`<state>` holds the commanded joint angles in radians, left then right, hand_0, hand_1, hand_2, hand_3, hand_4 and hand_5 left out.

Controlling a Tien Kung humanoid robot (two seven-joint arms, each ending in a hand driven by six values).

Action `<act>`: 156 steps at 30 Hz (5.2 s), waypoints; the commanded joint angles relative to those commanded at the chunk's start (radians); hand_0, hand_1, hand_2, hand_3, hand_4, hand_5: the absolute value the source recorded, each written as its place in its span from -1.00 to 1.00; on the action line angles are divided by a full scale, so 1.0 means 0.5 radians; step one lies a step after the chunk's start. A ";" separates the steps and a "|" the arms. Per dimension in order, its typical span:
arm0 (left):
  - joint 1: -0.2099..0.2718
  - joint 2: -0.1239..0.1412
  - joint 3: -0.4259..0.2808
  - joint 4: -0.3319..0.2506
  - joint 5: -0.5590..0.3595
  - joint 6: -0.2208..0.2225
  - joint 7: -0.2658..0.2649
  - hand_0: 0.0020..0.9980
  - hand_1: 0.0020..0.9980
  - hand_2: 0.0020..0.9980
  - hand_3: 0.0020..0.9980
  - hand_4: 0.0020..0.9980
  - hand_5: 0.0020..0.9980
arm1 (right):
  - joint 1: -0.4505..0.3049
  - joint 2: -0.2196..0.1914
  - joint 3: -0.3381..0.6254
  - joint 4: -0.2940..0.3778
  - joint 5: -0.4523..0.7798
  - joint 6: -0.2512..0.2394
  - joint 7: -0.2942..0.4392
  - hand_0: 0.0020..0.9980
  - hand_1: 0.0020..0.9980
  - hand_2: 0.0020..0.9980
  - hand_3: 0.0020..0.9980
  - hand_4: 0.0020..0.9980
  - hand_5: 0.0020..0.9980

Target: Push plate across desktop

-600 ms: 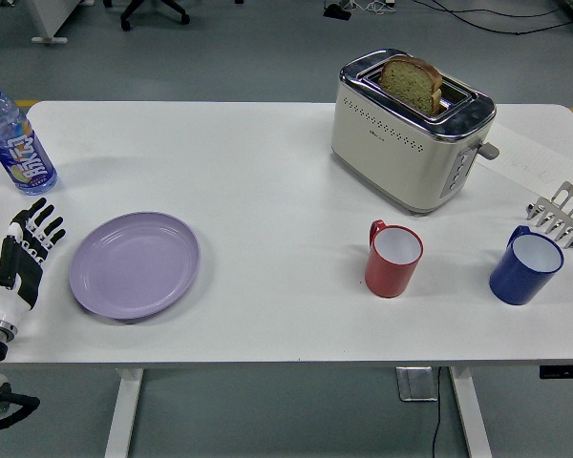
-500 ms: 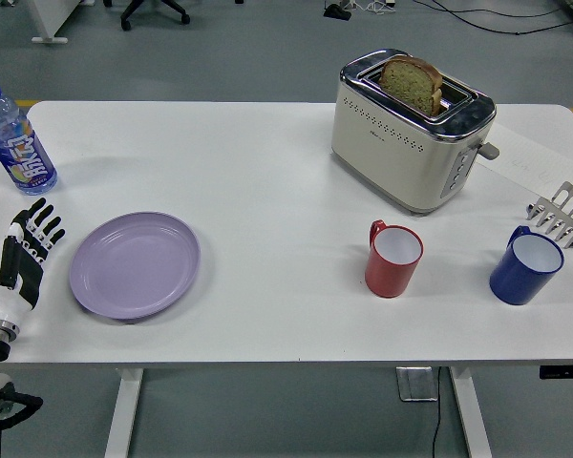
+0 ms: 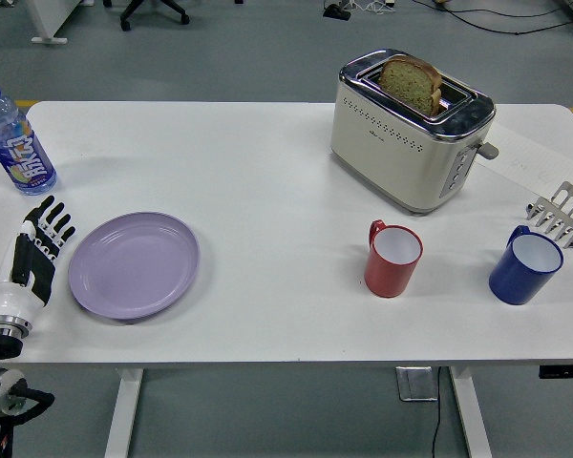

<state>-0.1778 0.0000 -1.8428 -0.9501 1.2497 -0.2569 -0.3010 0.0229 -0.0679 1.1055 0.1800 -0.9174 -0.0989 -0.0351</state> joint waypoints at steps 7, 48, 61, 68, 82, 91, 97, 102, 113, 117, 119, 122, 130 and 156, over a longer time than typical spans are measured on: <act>-0.015 0.000 -0.021 0.011 0.014 0.030 -0.029 0.79 0.87 0.93 0.90 0.04 1.00 | -0.001 0.000 -0.011 0.000 -0.007 0.000 -0.002 0.23 0.12 0.33 0.30 -0.62 -0.17; -0.047 0.000 0.322 0.059 -0.089 0.058 -0.059 0.74 0.81 0.87 0.81 0.02 1.00 | -0.003 -0.006 -0.055 0.000 -0.008 0.002 -0.007 0.23 0.12 0.32 0.29 -0.65 -0.20; -0.056 0.000 0.457 0.048 -0.131 0.060 -0.055 0.73 0.80 0.86 0.81 0.01 1.00 | -0.003 -0.011 -0.101 0.000 0.021 0.004 -0.007 0.23 0.12 0.32 0.29 -0.66 -0.21; -0.058 0.000 0.522 0.041 -0.145 0.058 -0.056 0.73 0.80 0.86 0.80 0.01 1.00 | -0.002 -0.014 -0.117 0.000 0.031 0.005 -0.005 0.23 0.12 0.32 0.29 -0.66 -0.21; -0.049 0.000 0.661 -0.013 -0.178 0.059 -0.061 0.73 0.80 0.86 0.79 0.01 1.00 | -0.005 -0.014 -0.122 0.000 0.034 0.005 -0.007 0.23 0.11 0.32 0.28 -0.66 -0.22; -0.029 0.000 0.797 -0.047 -0.208 0.074 -0.080 0.73 0.80 0.86 0.79 0.01 1.00 | -0.003 -0.017 -0.132 0.000 0.040 0.005 -0.003 0.23 0.11 0.32 0.29 -0.66 -0.22; -0.027 0.000 0.871 -0.075 -0.231 0.075 -0.082 0.73 0.80 0.85 0.79 0.01 1.00 | -0.004 -0.017 -0.129 0.000 0.034 0.006 -0.002 0.23 0.11 0.32 0.28 -0.66 -0.22; -0.027 0.000 0.920 -0.091 -0.244 0.074 -0.081 0.73 0.80 0.85 0.79 0.00 1.00 | -0.004 -0.017 -0.129 0.000 0.034 0.005 -0.002 0.23 0.11 0.32 0.28 -0.66 -0.22; -0.034 0.000 1.011 -0.113 -0.276 0.072 -0.081 0.72 0.79 0.85 0.78 0.00 1.00 | -0.007 -0.018 -0.135 0.000 0.038 0.006 -0.001 0.23 0.11 0.32 0.28 -0.67 -0.22; -0.038 0.000 1.032 -0.122 -0.285 0.072 -0.081 0.72 0.79 0.85 0.78 0.00 1.00 | -0.007 -0.018 -0.137 0.000 0.039 0.006 0.000 0.23 0.11 0.32 0.28 -0.67 -0.23; -0.041 0.000 1.046 -0.126 -0.289 0.071 -0.081 0.72 0.79 0.85 0.78 0.00 1.00 | -0.006 -0.018 -0.139 0.000 0.041 0.006 0.000 0.23 0.11 0.32 0.28 -0.67 -0.23; -0.044 0.000 1.064 -0.129 -0.293 0.070 -0.081 0.72 0.79 0.85 0.78 0.00 1.00 | -0.006 -0.018 -0.140 0.000 0.041 0.006 0.001 0.23 0.11 0.32 0.28 -0.67 -0.23; -0.049 0.000 1.092 -0.135 -0.300 0.067 -0.081 0.72 0.79 0.84 0.77 0.00 1.00 | -0.006 -0.019 -0.140 0.000 0.040 0.007 0.002 0.23 0.11 0.32 0.28 -0.66 -0.23; -0.074 0.000 0.649 -0.187 -0.158 0.045 0.014 0.72 0.77 0.78 0.73 0.00 1.00 | -0.003 -0.018 -0.133 0.000 0.033 0.007 0.000 0.23 0.11 0.32 0.28 -0.66 -0.22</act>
<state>-0.2146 0.0000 -1.5182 -1.0435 1.1708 -0.2344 -0.2940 0.0212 -0.0768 1.0389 0.1800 -0.9010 -0.0955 -0.0350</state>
